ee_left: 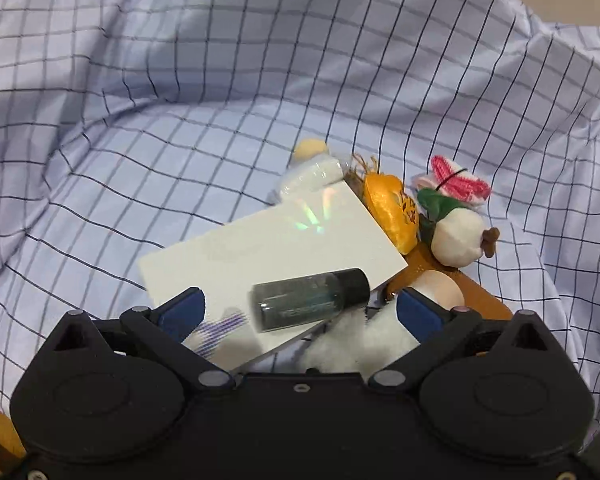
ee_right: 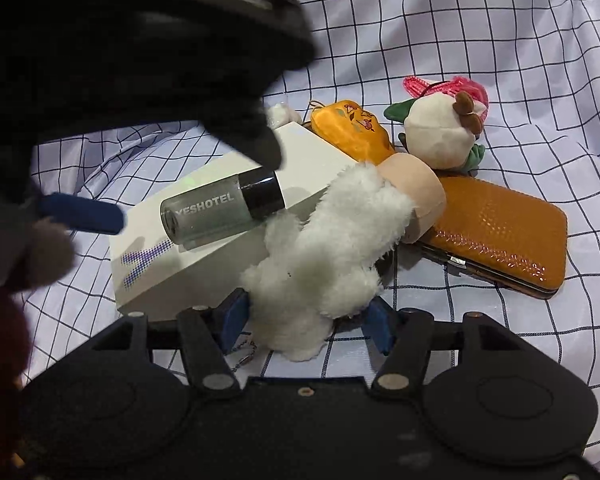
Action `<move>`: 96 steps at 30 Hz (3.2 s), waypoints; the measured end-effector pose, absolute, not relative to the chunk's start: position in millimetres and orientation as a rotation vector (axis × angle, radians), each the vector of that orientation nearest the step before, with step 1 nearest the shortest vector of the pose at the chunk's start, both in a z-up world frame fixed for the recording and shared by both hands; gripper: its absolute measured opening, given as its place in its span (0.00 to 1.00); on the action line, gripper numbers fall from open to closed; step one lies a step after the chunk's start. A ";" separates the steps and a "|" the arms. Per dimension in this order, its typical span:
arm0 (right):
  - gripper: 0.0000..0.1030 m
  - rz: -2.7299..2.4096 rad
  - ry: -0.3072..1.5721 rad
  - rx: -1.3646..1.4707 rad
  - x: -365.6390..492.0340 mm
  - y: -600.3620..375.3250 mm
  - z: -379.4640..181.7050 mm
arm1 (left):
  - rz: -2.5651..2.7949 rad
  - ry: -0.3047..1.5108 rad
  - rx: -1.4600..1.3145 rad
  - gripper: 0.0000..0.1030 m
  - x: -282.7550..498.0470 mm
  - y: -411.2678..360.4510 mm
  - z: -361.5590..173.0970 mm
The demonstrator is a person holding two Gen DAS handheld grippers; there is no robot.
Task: Organize soft objects
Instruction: 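Grasp the grey YESHOTEL bottle with the left tool while the right tool holds the plush, then lift the white plush toy with the right tool while the left tool carries the bottle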
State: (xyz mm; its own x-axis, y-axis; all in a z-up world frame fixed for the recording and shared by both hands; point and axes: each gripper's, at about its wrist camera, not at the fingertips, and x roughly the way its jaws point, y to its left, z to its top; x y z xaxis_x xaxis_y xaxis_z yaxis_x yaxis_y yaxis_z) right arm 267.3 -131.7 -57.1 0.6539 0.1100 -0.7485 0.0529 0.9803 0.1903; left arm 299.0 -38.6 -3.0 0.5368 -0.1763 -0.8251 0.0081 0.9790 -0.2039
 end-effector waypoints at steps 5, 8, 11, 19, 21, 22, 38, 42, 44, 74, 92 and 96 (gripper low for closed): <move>0.58 0.020 0.852 0.189 262.3 -132.2 -54.8 | -0.104 1.038 -0.203 0.95 306.4 -42.0 -10.9; 0.58 0.009 0.845 0.170 258.6 -131.6 -52.1 | -0.113 1.046 -0.196 0.95 308.8 -43.6 -13.1; 0.58 0.007 0.847 0.164 258.5 -131.3 -52.0 | -0.118 1.065 -0.183 0.90 311.3 -46.5 -17.9; 0.58 0.006 0.852 0.174 258.4 -133.0 -51.2 | -0.131 1.025 -0.130 0.66 306.0 -48.7 -16.3; 0.58 0.001 0.852 0.174 259.0 -134.1 -49.8 | -0.138 1.012 -0.139 0.66 304.7 -46.7 -16.4; 0.57 -0.003 0.850 0.170 259.3 -134.4 -49.0 | -0.141 1.007 -0.143 0.66 304.0 -45.7 -16.6; 0.41 -0.056 0.864 0.236 241.0 -167.7 -40.3 | -0.208 0.974 -0.149 0.66 271.5 -45.3 -13.5; 0.41 -0.119 0.836 0.285 234.4 -182.5 -36.1 | -0.221 0.973 -0.142 0.66 261.4 -44.5 -13.2; 0.41 -0.179 0.831 0.292 235.4 -191.5 -36.5 | -0.229 0.975 -0.142 0.66 257.2 -44.6 -13.7; 0.51 -0.177 0.871 0.220 260.8 -143.7 -40.4 | -0.120 0.908 -0.181 0.66 203.8 15.6 -11.2; 0.20 -0.236 0.806 0.353 238.7 -209.6 -24.0 | -0.163 0.919 -0.185 0.66 179.7 7.8 -14.9; 0.26 -0.323 0.821 0.309 243.9 -219.0 -32.1 | -0.173 0.927 -0.189 0.66 181.1 5.0 -17.7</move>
State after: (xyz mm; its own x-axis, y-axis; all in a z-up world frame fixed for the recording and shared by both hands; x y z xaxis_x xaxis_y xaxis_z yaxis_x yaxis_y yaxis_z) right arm 243.9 -219.0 -32.1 0.6386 -0.1598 -0.7527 0.3954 0.9073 0.1429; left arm 181.1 5.0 -17.7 0.5887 -0.2289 -0.7753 0.0670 0.9696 -0.2353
